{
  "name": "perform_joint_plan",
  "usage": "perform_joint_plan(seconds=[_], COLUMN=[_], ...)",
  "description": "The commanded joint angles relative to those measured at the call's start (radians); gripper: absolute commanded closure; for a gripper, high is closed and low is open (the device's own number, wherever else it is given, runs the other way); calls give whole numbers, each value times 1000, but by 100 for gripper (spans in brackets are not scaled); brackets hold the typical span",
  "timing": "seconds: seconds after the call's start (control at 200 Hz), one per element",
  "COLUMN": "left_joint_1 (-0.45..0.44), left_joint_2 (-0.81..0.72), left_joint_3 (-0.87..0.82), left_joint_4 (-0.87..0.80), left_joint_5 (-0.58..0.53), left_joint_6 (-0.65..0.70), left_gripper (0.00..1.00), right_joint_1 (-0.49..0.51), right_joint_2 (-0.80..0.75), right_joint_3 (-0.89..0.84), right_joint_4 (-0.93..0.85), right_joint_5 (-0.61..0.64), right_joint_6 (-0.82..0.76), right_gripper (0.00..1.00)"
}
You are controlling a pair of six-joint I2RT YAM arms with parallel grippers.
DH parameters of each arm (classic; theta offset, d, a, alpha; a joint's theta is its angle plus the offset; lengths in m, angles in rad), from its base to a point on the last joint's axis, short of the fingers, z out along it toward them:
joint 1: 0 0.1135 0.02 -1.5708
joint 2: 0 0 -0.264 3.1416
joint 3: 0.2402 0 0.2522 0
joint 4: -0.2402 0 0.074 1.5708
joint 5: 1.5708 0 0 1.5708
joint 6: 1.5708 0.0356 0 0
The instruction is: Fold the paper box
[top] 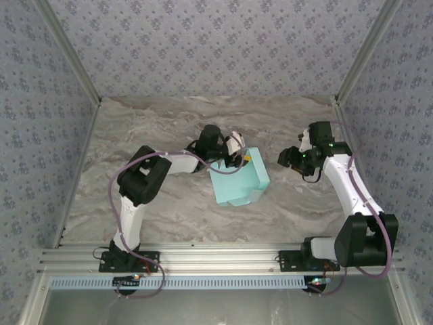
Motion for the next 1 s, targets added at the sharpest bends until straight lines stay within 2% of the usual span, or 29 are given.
perform_joint_plan(seconds=[0.0,0.155,0.26,0.38,0.585,0.76,0.819,0.904,0.994], left_joint_1=[-6,-17,-23,-28,-30,-31,-28,-17,2], left_joint_2=[23,36,45,51,26,-67,-109,-169,-223], left_joint_3=[22,35,45,56,20,-99,-149,-209,-257], left_joint_4=[55,48,50,51,96,163,183,179,164], left_joint_5=[19,-8,-28,-53,-172,-306,-354,-421,-463], left_joint_6=[-6,-16,-30,-40,-79,-97,-97,-91,-98], left_gripper=[51,62,65,73,88,89,92,95,94], right_joint_1=[-5,-3,-1,1,30,113,140,191,192], right_joint_2=[-18,-25,-26,-33,-34,-77,-102,-145,-195], right_joint_3=[-10,-18,-22,-33,-60,-128,-166,-212,-251], right_joint_4=[2,18,23,28,73,269,363,472,544], right_joint_5=[-10,-8,-7,4,-5,22,2,48,72], right_joint_6=[-2,-4,-7,-10,-57,-203,-267,-366,-434], right_gripper=[45,46,46,46,45,42,41,38,35])
